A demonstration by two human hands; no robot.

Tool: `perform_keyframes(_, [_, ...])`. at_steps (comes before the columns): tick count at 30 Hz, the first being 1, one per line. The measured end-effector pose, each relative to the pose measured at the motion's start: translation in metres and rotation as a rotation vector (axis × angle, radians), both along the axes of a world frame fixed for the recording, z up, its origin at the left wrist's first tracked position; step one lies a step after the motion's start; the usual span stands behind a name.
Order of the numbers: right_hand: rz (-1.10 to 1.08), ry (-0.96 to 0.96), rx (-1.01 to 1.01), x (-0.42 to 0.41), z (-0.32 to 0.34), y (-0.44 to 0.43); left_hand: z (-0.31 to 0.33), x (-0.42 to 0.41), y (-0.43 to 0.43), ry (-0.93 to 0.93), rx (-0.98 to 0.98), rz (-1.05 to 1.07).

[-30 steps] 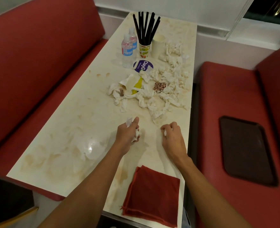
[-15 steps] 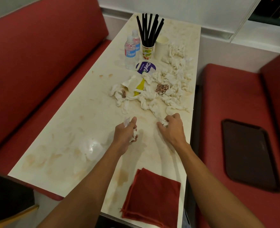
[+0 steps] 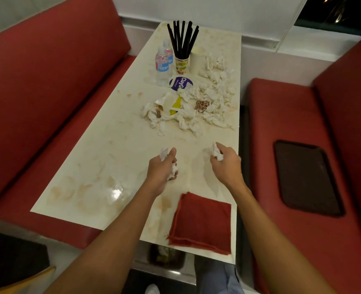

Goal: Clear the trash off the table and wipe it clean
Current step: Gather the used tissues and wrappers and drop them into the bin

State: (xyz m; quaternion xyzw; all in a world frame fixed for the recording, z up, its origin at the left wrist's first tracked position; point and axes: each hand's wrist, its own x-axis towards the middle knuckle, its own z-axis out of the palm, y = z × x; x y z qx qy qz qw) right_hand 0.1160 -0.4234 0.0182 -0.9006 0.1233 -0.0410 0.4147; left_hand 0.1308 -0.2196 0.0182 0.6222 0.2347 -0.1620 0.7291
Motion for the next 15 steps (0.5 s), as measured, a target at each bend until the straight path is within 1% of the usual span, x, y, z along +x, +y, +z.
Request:
perform_keyframes(2, [-0.028, 0.042, -0.009, -0.017, 0.004, 0.007, 0.006, -0.014, 0.006, -0.021, 0.037, -0.03])
perform_keyframes(7, [-0.139, 0.041, 0.167, -0.066, 0.013, 0.035, 0.014, -0.054, 0.026, -0.063, 0.075, -0.058])
perform_keyframes(12, [-0.175, 0.062, 0.323, -0.115, 0.03, 0.077, 0.011, -0.094, 0.045, -0.091, 0.145, -0.072])
perform_keyframes(15, [-0.19, 0.062, 0.373, -0.138, 0.039, 0.105, 0.012, -0.115, 0.057, -0.128, 0.211, -0.087])
